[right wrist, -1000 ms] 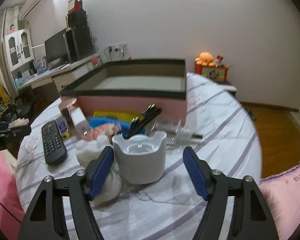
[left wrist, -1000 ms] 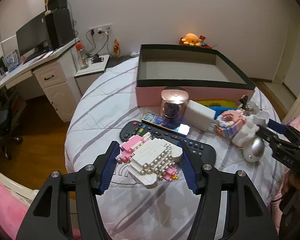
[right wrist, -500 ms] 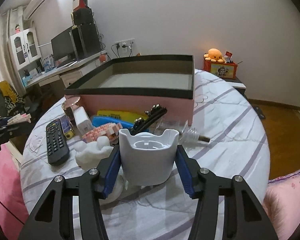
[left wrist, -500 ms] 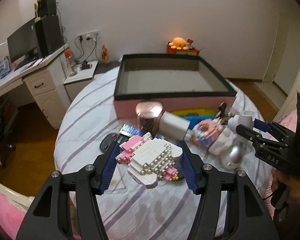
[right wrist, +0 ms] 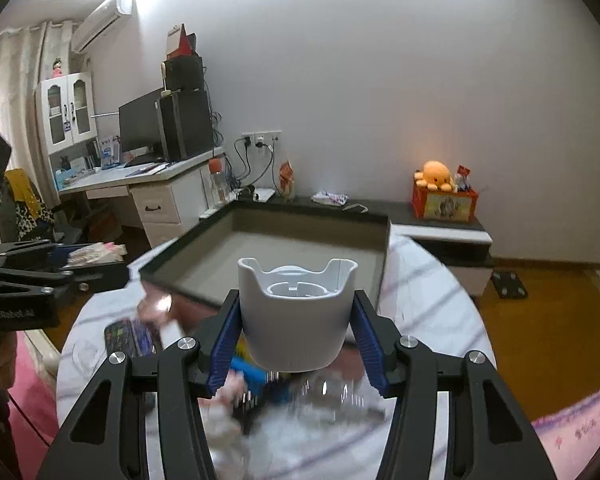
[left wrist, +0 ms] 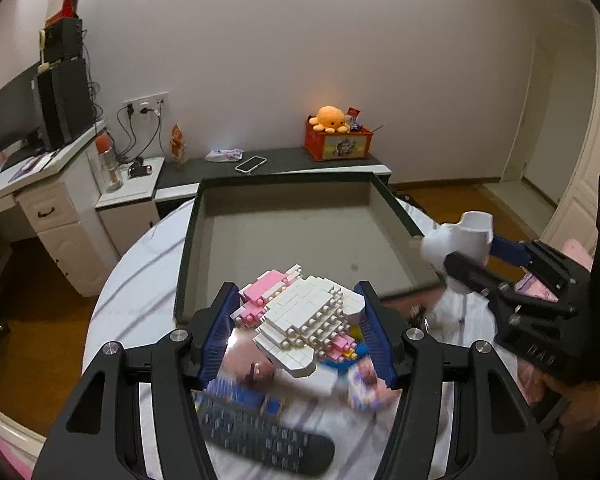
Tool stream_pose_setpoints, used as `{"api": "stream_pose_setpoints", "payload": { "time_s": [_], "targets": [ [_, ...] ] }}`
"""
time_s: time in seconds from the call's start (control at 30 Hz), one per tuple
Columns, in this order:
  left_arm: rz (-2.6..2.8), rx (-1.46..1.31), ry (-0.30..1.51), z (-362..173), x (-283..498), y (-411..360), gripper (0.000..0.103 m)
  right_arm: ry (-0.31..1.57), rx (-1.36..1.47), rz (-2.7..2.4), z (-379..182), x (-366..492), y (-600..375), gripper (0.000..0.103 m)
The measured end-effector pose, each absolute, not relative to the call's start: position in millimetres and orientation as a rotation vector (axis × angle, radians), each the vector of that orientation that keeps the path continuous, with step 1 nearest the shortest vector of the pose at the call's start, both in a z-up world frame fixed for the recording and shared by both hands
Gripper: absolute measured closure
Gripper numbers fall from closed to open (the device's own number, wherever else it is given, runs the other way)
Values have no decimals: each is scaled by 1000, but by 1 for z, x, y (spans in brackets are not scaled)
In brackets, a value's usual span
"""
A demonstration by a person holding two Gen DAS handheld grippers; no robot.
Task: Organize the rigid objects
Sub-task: 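Carry the block toy and white cup holder into the pink box and release both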
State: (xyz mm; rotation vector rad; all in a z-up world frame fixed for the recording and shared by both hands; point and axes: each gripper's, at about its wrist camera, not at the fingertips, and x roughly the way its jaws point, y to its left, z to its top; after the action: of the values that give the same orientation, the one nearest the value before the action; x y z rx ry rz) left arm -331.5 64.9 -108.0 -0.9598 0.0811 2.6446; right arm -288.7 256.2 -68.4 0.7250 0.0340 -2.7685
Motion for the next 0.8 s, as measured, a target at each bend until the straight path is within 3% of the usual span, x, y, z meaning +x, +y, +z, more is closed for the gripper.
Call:
{"api": "stream_pose_setpoints", "payload": {
  "time_s": [0.63, 0.7, 0.77, 0.8],
  "targets": [
    [2586, -1193, 115, -171, -429, 88, 42, -17, 947, -2693, -117, -380, 254, 48],
    [2612, -1188, 111, -170, -427, 84, 32, -32, 950, -2693, -119, -380, 254, 47],
    [2647, -1167, 104, -167, -420, 79, 10, -39, 946, -2700, -118, -378, 254, 46],
    [2668, -1148, 108, -164, -415, 76, 8, -48, 929, -2706, -116, -376, 255, 41]
  ]
}}
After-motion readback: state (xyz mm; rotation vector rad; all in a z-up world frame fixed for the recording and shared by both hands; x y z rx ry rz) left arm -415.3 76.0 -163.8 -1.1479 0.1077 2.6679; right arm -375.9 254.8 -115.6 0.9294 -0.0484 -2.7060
